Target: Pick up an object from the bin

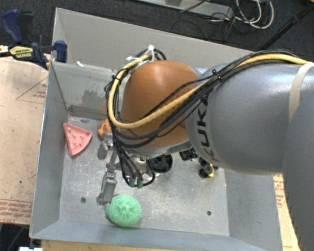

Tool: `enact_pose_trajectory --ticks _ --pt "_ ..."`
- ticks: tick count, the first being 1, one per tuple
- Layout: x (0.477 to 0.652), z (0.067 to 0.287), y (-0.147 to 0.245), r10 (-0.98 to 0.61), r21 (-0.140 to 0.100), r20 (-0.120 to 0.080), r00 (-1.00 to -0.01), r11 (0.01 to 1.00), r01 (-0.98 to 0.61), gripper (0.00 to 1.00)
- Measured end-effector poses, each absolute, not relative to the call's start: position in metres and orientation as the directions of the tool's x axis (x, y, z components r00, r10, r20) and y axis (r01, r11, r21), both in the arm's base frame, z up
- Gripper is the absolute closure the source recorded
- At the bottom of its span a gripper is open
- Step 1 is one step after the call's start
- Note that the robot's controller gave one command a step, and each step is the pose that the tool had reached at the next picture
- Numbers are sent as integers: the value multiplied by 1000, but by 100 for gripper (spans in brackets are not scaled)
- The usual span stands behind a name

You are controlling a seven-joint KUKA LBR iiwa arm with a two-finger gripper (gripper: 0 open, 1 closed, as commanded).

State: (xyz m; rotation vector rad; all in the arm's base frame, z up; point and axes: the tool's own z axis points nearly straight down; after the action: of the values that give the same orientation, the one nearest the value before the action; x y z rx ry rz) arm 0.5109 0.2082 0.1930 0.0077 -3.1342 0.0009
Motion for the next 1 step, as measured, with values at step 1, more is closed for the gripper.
enact_pose_trajectory --ticks 1 --pt "513 198 207 -1 1 0 -1000 1000 -1 0"
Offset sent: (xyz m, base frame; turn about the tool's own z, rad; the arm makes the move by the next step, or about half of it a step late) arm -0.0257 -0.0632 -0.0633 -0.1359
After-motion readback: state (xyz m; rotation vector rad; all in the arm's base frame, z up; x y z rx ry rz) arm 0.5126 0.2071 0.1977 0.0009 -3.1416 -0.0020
